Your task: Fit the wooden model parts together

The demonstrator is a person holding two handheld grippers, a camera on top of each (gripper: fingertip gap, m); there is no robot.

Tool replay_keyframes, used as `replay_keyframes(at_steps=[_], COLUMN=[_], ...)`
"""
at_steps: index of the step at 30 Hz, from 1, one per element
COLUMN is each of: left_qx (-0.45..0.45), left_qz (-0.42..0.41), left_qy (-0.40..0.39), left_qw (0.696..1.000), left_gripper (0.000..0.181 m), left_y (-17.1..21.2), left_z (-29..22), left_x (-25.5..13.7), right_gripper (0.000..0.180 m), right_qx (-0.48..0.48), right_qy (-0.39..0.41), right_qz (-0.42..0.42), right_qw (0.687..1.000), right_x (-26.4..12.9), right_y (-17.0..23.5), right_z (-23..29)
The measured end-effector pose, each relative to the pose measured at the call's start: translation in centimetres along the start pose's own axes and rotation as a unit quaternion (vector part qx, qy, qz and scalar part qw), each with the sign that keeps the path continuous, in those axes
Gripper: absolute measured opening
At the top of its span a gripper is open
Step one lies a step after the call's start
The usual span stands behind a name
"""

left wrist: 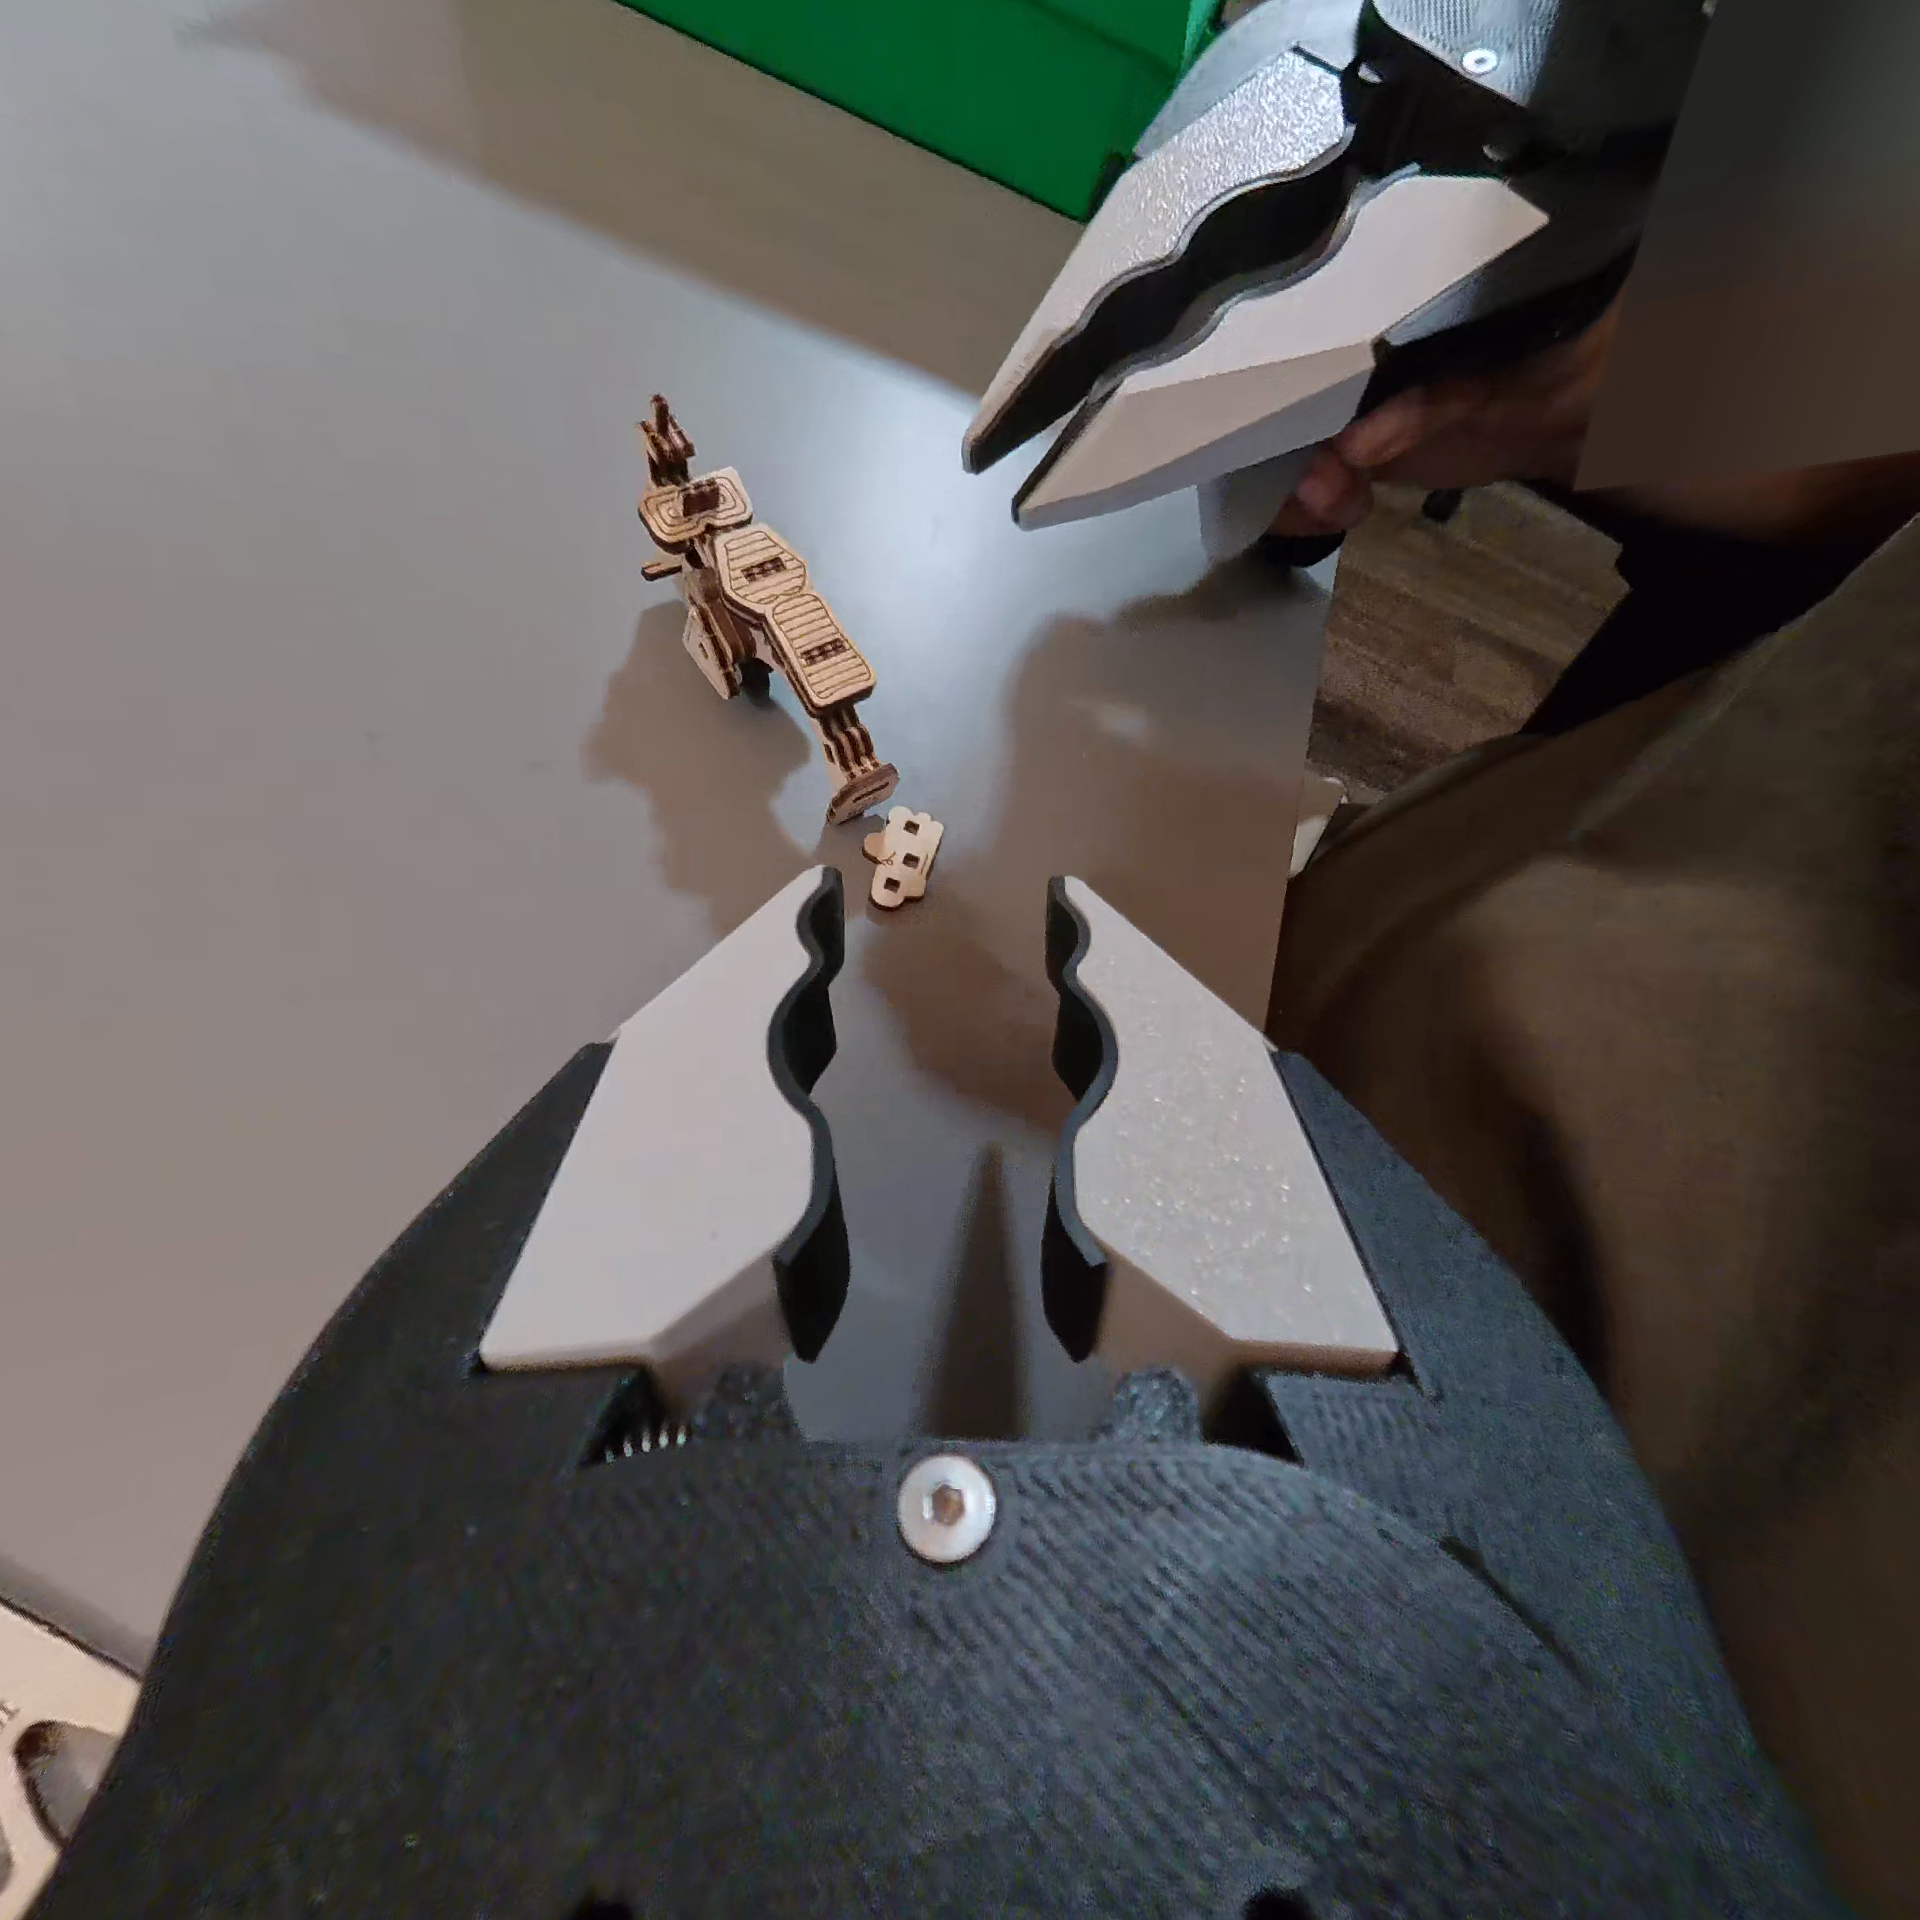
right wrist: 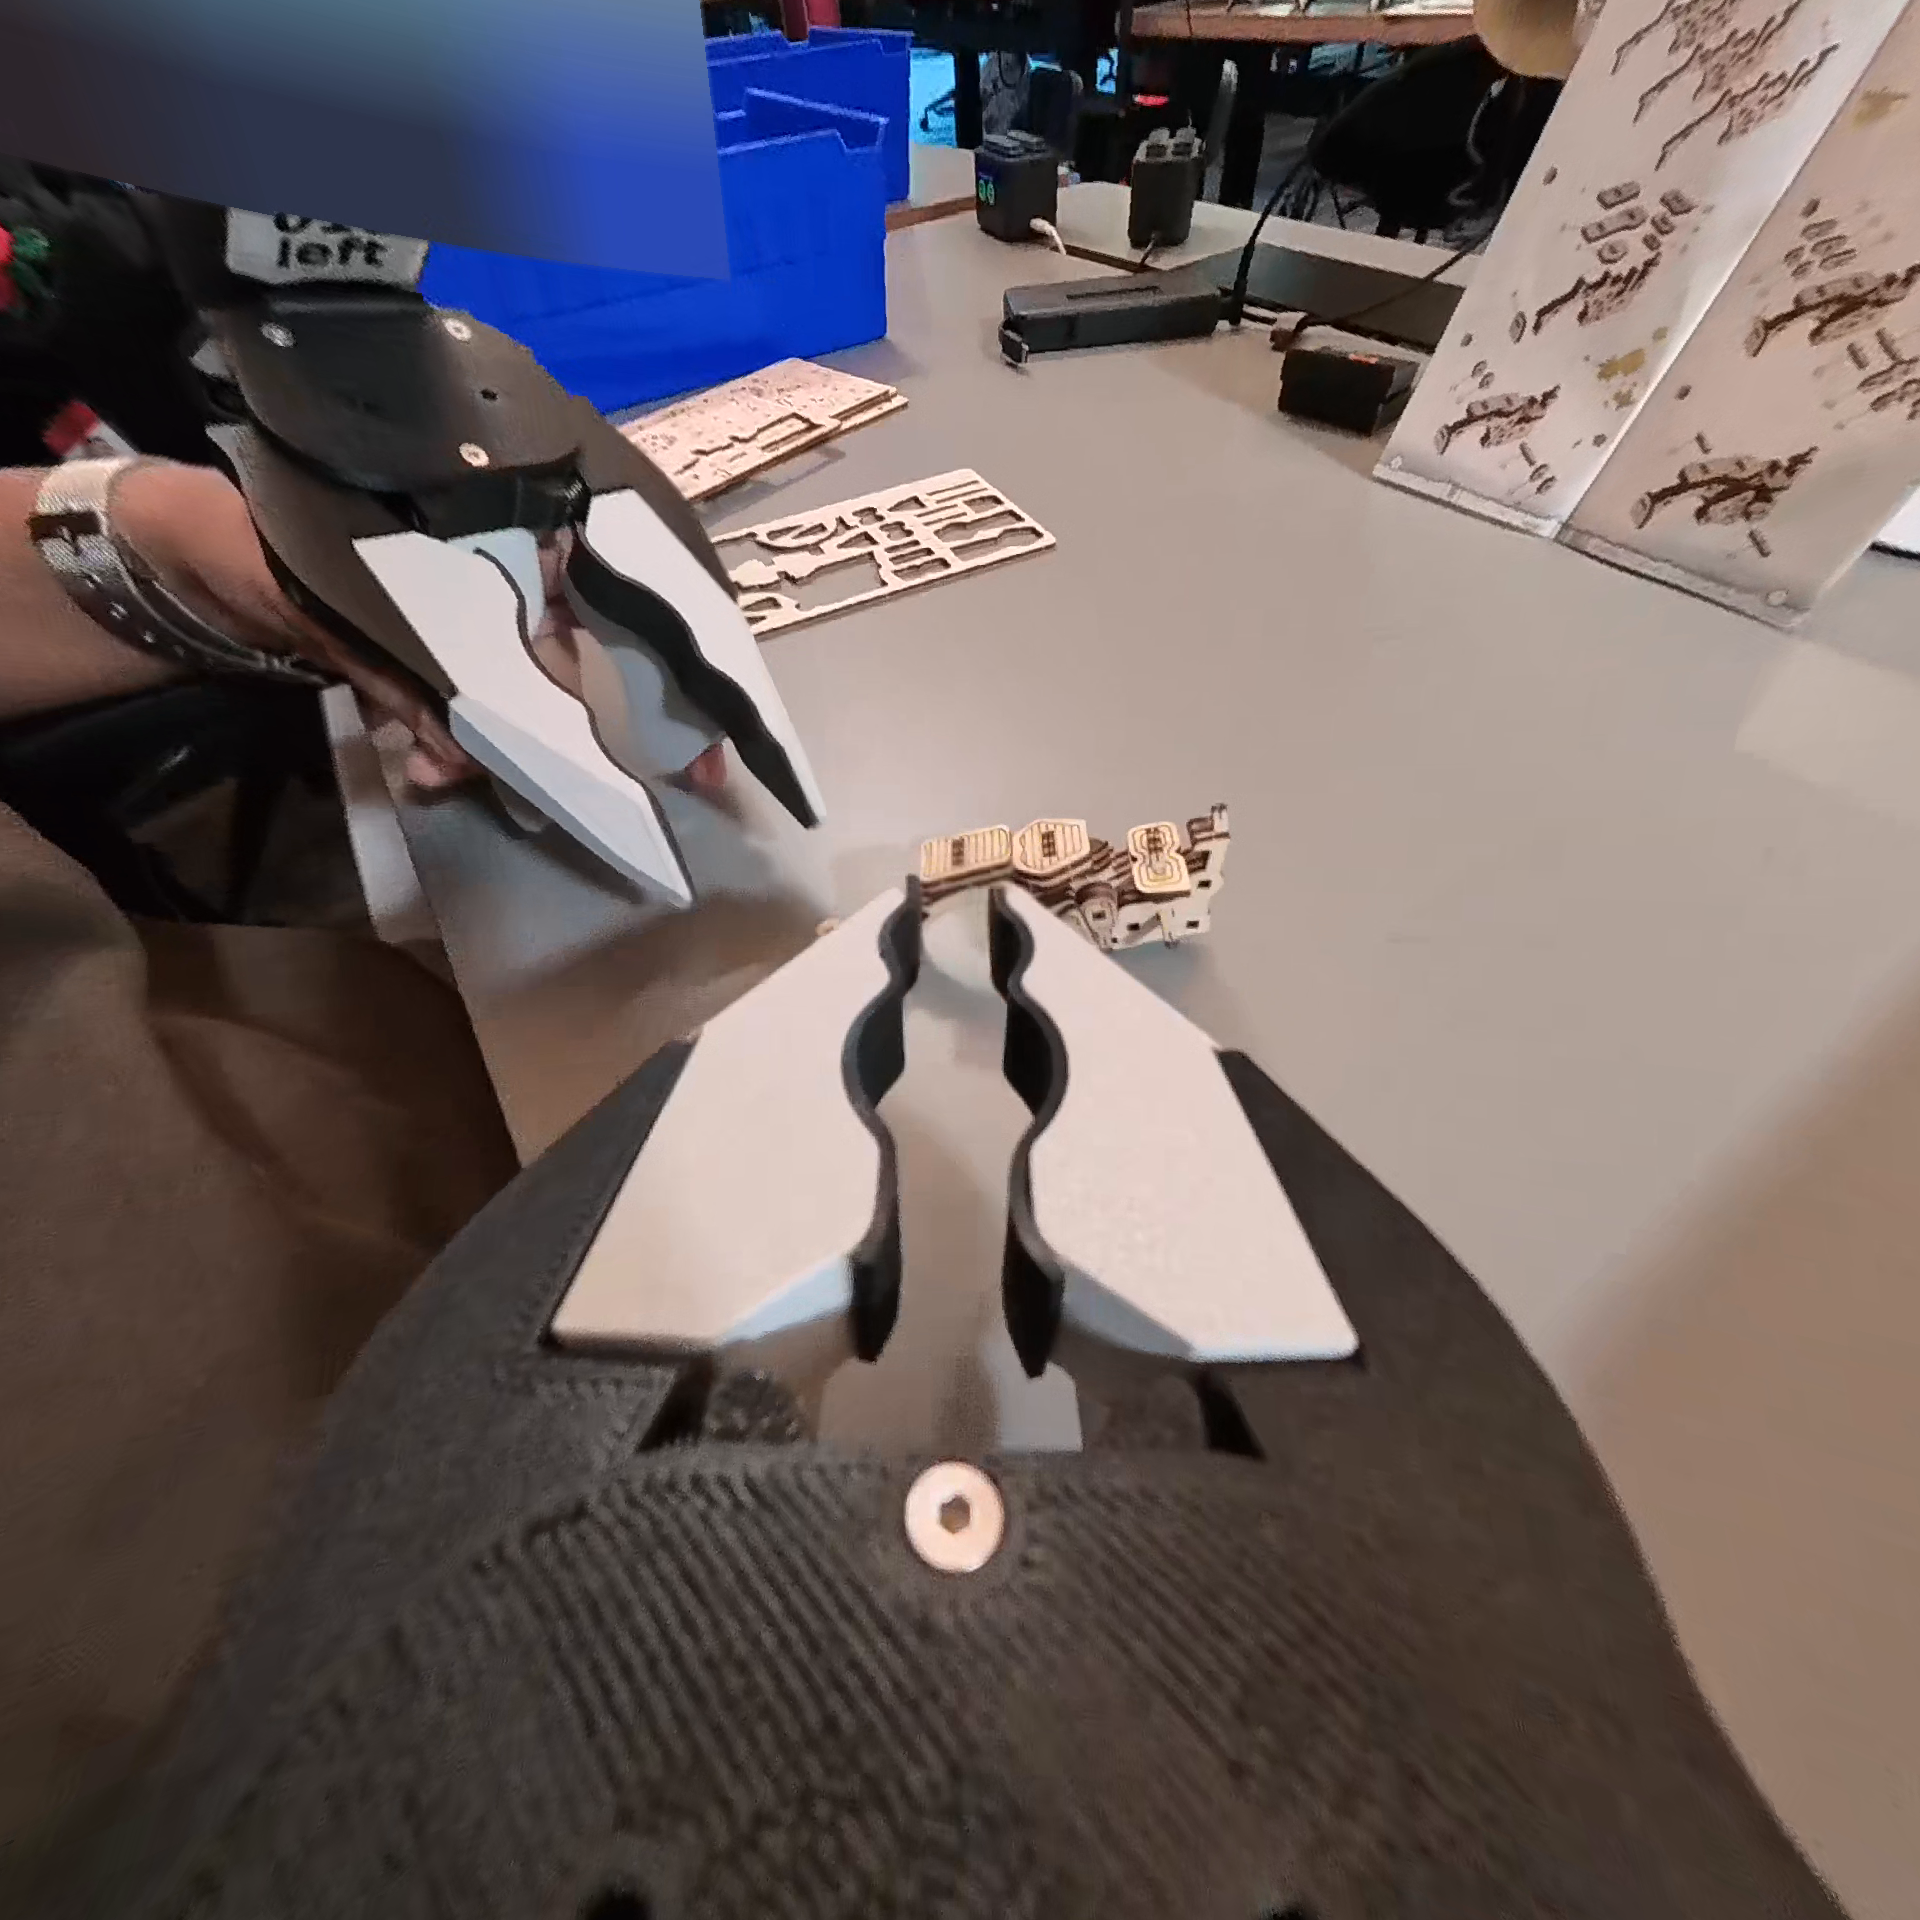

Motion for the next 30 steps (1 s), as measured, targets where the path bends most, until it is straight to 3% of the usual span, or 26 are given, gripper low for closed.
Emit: replay_keyframes(at_steps=[11,21,30], left_qx=[-0.024,-0.027,0.02], left_qz=[0.003,0.008,0.08], left_qy=[0.066,0.05,-0.022], left_qw=[0.998,0.998,0.996], left_gripper=[0.036,0.038,0.033], left_y=[0.0,0.0,0.3], left_z=[-0.1,0.1,-0.1], left_x=[0.1,0.2,2.5], right_gripper=[0.01,0.004,0.008], right_qx=[0.033,0.073,0.078], right_qy=[0.04,0.0,-0.014], right_qz=[0.021,0.043,0.043], right_qw=[0.998,0.996,0.996], right_x=[-0.1,0.1,0.5], right_y=[0.5,1.0,0.9], right_z=[-1.6,-1.6,-1.3])
Point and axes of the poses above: each gripper's, where its closed fingertips meet, x out along the fingers, y out of its underside, z = x × y across the jaws, the point moved 7 cm from there along -x, back along the fingers, and after that the axes turned 9 degrees about -y, right-handed, at the moved point
